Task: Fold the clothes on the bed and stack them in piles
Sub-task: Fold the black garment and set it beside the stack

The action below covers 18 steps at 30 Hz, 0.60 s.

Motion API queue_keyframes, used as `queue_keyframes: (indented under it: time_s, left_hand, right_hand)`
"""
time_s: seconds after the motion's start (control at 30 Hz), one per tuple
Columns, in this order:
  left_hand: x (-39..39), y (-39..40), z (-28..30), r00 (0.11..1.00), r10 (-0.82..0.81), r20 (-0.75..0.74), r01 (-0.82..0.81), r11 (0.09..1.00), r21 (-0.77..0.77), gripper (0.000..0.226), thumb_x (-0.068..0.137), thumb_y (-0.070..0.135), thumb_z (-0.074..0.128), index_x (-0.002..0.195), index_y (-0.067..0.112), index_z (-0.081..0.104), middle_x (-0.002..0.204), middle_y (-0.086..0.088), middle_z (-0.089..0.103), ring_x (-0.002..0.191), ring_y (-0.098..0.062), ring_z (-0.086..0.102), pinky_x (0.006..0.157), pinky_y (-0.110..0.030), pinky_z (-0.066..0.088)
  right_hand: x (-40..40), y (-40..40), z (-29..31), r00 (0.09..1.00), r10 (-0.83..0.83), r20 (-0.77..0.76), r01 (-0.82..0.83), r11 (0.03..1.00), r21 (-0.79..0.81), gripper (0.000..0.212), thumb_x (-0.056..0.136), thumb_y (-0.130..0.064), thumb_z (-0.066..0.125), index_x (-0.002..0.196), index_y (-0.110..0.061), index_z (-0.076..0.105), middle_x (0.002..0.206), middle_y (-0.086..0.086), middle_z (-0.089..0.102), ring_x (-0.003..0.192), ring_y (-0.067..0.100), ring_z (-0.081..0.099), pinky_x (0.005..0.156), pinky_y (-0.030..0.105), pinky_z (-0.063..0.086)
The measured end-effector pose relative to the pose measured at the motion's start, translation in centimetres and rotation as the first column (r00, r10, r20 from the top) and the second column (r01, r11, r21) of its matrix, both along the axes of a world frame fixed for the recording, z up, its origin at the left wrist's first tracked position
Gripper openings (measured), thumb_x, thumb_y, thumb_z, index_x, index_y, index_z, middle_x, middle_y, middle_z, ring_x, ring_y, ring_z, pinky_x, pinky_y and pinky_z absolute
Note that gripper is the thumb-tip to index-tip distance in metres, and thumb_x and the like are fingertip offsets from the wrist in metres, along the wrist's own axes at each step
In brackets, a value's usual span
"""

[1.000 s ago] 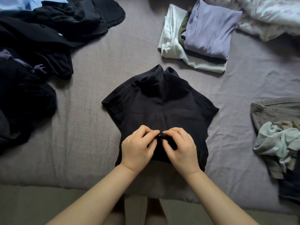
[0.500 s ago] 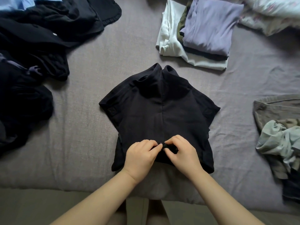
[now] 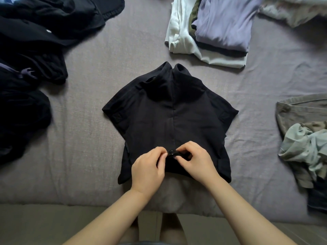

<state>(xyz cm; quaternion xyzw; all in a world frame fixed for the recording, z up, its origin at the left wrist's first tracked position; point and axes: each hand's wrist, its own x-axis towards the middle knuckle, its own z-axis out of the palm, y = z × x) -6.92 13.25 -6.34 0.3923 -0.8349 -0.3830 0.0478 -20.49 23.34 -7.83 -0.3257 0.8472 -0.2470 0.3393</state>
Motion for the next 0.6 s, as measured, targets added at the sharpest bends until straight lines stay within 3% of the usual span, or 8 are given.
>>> queue_keyframes:
  time_s: [0.17, 0.3, 0.37, 0.47, 0.53, 0.6]
  left_hand:
    - [-2.2, -1.5, 0.3, 0.995, 0.017, 0.099, -0.019, 1.000, 0.014, 0.012, 0.092, 0.030, 0.055, 0.091, 0.025, 0.066, 0.090, 0.011, 0.065, 0.080, -0.013, 0.062, 0.067, -0.031, 0.048]
    - [-6.3, -6.0, -0.9, 0.979, 0.026, 0.200, -0.031, 0.999, 0.024, 0.018, 0.094, 0.025, 0.053, 0.108, 0.026, 0.064, 0.110, 0.004, 0.062, 0.102, -0.021, 0.058, 0.081, -0.034, 0.044]
    - [-8.7, -8.6, -1.8, 0.981, -0.034, 0.189, 0.038, 0.999, -0.021, 0.024, 0.093, 0.019, 0.054, 0.114, 0.023, 0.063, 0.117, 0.001, 0.059, 0.111, -0.023, 0.054, 0.088, -0.036, 0.044]
    - [-12.0, -11.9, -3.3, 0.978, -0.148, 0.144, 0.164, 0.981, -0.107, 0.032, 0.090, 0.010, 0.055, 0.118, 0.021, 0.064, 0.124, 0.001, 0.058, 0.117, -0.023, 0.051, 0.095, -0.039, 0.043]
    - [-13.6, -13.7, -4.2, 0.950, -0.290, 0.117, 0.299, 0.952, -0.063, 0.039, 0.088, 0.003, 0.053, 0.120, 0.022, 0.065, 0.127, 0.003, 0.059, 0.121, -0.019, 0.052, 0.100, -0.036, 0.042]
    - [-14.2, -15.3, -5.1, 0.854, -0.494, 0.162, 0.496, 0.868, 0.031, 0.045, 0.086, -0.002, 0.053, 0.125, 0.021, 0.063, 0.133, 0.001, 0.057, 0.126, -0.018, 0.049, 0.107, -0.033, 0.037]
  right_hand:
    - [-1.8, -0.4, 0.9, 0.982, 0.088, 0.168, -0.088, 0.996, -0.011, 0.019, 0.078, -0.011, 0.067, 0.093, -0.022, 0.071, 0.088, -0.012, 0.064, 0.087, 0.003, 0.059, 0.075, 0.015, 0.045]
    - [-5.1, -2.3, -0.2, 0.998, -0.059, -0.009, 0.059, 0.997, -0.057, 0.020, 0.083, -0.003, 0.061, 0.093, -0.017, 0.073, 0.089, -0.002, 0.067, 0.080, 0.011, 0.060, 0.078, 0.018, 0.044]
    - [-6.5, -4.2, -1.1, 0.996, -0.067, -0.055, 0.064, 0.996, -0.064, 0.018, 0.086, -0.006, 0.062, 0.095, -0.017, 0.073, 0.091, 0.000, 0.067, 0.080, 0.012, 0.058, 0.077, 0.016, 0.043]
    - [-7.3, -7.4, -3.0, 0.998, 0.051, -0.023, -0.050, 0.998, 0.026, 0.020, 0.086, -0.007, 0.061, 0.100, -0.016, 0.073, 0.092, -0.001, 0.063, 0.081, 0.010, 0.055, 0.077, 0.012, 0.036]
    - [-6.9, -8.6, -4.3, 0.998, 0.058, 0.006, -0.058, 0.994, 0.097, 0.022, 0.083, -0.005, 0.060, 0.098, -0.017, 0.071, 0.092, -0.001, 0.063, 0.082, 0.011, 0.056, 0.079, 0.016, 0.040]
    - [-6.4, -8.9, -5.5, 0.997, -0.073, 0.037, 0.070, 0.994, 0.086, 0.019, 0.079, -0.003, 0.060, 0.088, -0.020, 0.065, 0.084, -0.003, 0.062, 0.075, 0.011, 0.056, 0.074, 0.017, 0.043]
